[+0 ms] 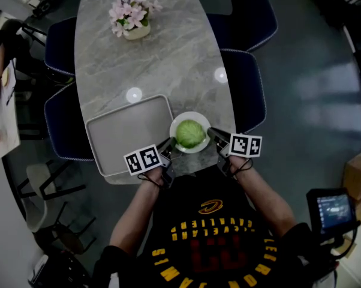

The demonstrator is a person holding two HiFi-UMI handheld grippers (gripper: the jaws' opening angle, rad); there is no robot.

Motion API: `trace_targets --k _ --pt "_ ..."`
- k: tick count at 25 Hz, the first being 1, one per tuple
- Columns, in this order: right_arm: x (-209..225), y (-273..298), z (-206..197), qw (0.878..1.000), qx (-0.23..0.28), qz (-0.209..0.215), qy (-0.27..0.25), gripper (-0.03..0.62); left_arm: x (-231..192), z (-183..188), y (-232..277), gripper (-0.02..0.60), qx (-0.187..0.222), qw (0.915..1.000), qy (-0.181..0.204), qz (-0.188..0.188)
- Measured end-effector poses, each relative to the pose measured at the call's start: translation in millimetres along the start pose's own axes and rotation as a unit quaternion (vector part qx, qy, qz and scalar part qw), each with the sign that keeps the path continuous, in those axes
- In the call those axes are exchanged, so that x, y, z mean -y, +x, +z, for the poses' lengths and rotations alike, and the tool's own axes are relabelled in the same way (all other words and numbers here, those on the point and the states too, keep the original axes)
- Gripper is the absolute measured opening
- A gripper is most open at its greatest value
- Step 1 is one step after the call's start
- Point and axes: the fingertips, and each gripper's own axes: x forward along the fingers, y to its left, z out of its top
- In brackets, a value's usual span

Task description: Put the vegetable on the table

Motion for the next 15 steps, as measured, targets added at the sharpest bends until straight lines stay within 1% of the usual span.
trace_targets --k 15 --pt "60.5 -34.6 37.1 1.000 -0.011 -0.014 -0.002 0.040 32.5 -24.0 68.5 0.026 -0.003 0.9999 0.002 0.014"
